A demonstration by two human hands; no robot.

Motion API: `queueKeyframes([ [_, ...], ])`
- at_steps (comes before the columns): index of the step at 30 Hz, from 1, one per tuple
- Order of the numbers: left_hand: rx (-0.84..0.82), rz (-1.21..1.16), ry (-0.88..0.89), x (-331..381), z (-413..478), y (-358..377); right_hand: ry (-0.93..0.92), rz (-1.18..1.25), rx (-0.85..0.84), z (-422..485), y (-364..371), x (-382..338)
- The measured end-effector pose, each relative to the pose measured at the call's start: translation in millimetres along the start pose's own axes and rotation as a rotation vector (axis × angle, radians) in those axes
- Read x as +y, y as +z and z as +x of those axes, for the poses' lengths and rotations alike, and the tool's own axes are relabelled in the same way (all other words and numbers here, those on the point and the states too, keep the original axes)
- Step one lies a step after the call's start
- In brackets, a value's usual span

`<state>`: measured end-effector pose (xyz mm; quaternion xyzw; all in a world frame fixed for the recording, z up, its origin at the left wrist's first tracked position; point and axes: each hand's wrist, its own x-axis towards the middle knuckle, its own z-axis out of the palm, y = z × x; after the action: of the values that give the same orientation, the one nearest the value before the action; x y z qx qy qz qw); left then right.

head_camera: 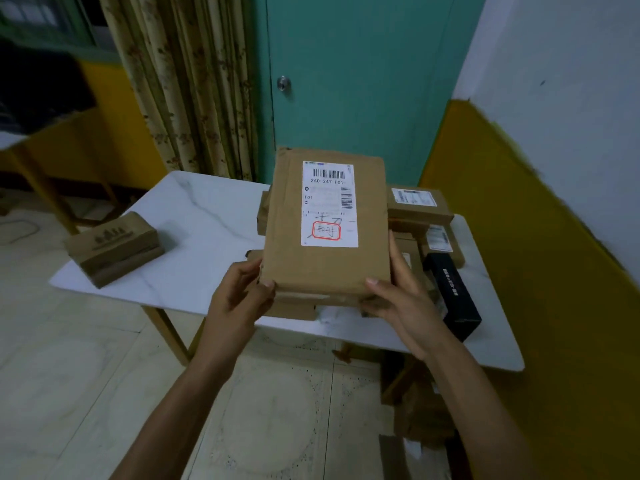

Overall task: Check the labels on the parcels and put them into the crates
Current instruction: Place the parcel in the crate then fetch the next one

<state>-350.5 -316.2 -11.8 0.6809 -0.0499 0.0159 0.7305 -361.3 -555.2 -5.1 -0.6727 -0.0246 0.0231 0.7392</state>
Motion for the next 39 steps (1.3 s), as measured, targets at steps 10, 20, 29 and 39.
queueKeyframes([
  [10,0.401,-0.049,-0.011,14,-58,-92,-0.061,-0.017,-0.295,33,113,12],
  [20,0.680,-0.114,-0.004,23,-116,-280,-0.052,-0.067,-0.430,52,339,35],
  [29,0.872,-0.149,-0.013,41,-157,-476,-0.094,-0.319,-0.529,59,564,64],
  [39,0.848,-0.191,-0.072,26,-112,-594,-0.084,-0.293,-0.508,120,676,85],
])
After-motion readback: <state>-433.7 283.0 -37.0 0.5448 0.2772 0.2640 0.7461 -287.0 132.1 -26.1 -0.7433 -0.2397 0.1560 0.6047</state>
